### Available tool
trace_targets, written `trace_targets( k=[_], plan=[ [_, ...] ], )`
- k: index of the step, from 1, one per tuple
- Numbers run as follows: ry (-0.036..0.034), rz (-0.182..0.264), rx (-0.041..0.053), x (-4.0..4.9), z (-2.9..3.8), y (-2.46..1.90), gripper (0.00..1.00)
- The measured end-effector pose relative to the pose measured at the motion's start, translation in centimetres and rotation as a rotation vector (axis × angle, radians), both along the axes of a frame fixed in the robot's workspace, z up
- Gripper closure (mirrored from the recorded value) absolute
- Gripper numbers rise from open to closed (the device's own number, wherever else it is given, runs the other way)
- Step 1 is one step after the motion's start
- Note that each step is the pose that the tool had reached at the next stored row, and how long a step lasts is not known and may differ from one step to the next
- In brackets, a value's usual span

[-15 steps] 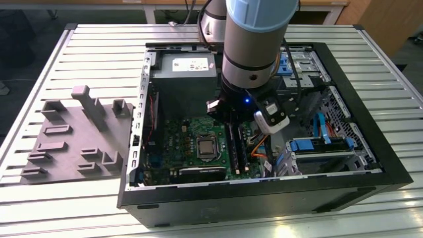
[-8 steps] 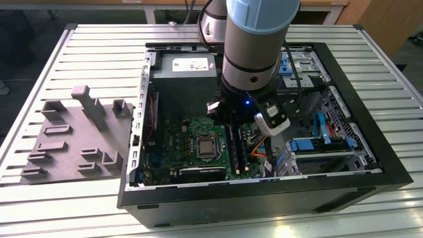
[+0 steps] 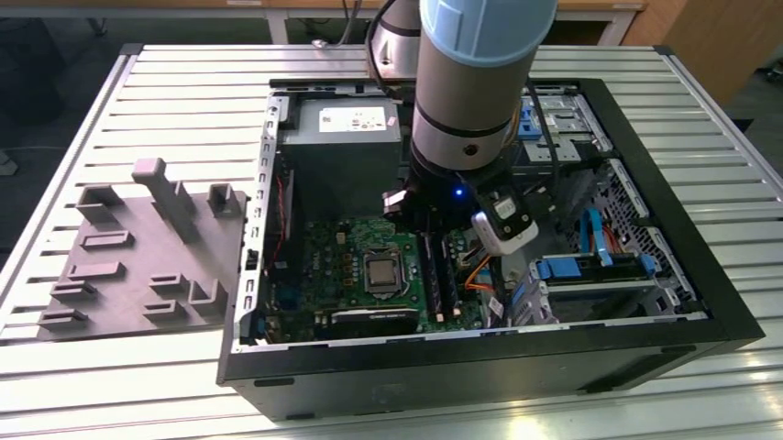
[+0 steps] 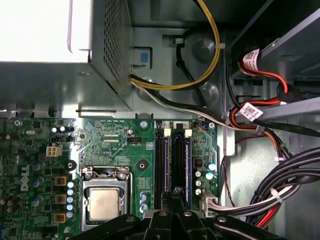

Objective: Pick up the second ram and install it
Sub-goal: 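Press down the second ram until it locks into place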

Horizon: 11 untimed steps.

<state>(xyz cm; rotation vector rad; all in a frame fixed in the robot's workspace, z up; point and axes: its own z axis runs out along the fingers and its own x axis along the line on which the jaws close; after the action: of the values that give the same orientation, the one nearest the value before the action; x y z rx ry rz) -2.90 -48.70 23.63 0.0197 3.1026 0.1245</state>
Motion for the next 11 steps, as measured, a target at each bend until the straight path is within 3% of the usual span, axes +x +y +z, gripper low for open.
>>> trace_targets(
  k=[11],
  plan=[
    [0.0000,0.000,0.0000,0.00,0.00,-0.41,0.89]
  ],
)
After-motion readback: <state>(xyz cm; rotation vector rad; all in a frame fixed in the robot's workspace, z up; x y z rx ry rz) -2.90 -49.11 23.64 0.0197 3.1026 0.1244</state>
